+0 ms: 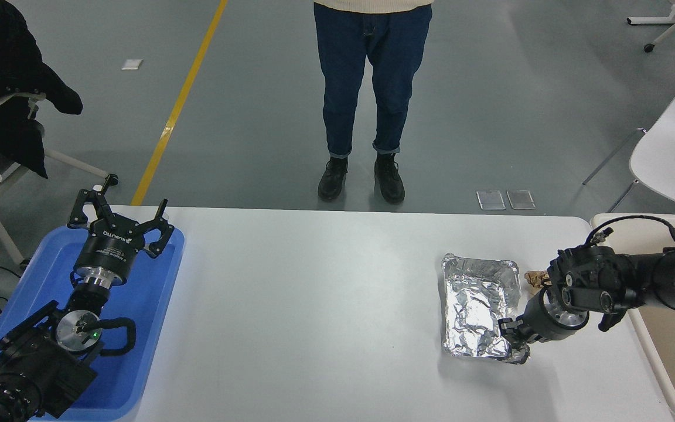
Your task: Pick up foil plate and place in dustbin
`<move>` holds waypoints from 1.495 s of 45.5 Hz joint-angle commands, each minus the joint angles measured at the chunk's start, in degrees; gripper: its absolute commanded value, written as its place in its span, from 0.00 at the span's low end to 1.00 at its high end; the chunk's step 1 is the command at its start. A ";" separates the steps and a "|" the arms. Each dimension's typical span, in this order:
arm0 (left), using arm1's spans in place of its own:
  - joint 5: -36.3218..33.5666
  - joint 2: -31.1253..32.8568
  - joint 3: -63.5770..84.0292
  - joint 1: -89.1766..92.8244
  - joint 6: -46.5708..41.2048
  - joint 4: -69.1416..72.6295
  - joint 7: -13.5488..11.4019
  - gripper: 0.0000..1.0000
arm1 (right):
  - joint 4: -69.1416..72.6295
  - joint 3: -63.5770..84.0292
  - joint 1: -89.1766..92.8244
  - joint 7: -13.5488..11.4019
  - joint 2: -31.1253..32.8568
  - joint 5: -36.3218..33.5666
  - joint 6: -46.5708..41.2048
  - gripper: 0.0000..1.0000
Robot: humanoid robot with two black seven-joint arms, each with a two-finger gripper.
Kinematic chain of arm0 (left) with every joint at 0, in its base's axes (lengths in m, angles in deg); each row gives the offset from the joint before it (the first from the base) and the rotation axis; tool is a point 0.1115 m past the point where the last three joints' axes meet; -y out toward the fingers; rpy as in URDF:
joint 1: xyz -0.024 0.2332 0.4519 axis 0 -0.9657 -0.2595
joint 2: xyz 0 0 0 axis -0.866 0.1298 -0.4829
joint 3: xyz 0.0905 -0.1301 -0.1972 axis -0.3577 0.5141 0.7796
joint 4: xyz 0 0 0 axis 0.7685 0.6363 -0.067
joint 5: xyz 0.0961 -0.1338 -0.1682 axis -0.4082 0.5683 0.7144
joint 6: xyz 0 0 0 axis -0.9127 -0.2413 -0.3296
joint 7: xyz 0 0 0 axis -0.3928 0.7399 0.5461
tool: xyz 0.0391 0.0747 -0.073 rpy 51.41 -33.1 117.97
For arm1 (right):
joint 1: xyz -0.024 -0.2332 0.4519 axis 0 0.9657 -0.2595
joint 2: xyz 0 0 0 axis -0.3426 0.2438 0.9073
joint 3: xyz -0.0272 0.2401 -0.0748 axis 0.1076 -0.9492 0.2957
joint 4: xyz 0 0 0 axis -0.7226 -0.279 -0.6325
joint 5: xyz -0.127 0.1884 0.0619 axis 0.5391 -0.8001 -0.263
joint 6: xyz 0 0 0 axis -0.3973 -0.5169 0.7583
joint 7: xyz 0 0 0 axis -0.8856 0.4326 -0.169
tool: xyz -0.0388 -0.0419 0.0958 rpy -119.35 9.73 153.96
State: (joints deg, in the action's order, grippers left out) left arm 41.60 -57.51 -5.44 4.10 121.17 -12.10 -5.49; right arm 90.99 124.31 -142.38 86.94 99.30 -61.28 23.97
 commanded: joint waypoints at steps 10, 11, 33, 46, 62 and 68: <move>-0.01 0.08 0.00 0.09 0.00 0.00 -0.01 1.00 | 21.86 0.73 -22.06 0.18 8.90 -0.45 -10.32 0.00; -0.01 0.08 0.00 0.09 0.00 0.00 -0.01 1.00 | 23.00 0.91 -23.46 0.18 9.34 -0.45 -10.85 0.00; -0.01 0.00 0.00 0.09 0.00 0.00 -0.01 1.00 | 26.18 7.14 -50.45 0.18 13.56 -6.07 -17.79 0.00; -0.01 0.00 0.00 0.09 0.00 0.00 -0.01 1.00 | 26.35 13.21 -58.36 0.26 13.74 -6.96 -17.79 0.00; -0.01 0.00 0.00 0.09 0.00 0.00 -0.01 1.00 | 26.27 16.47 -60.83 0.18 13.92 -7.05 -17.79 0.00; -0.01 0.00 0.00 0.00 0.00 0.00 -0.01 1.00 | 25.83 20.68 -60.65 0.18 14.26 -7.13 -17.79 0.00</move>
State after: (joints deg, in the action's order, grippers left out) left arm 41.60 -57.50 -5.44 4.18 121.17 -12.10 -5.50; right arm 117.26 140.10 -202.00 87.20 113.11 -68.23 6.23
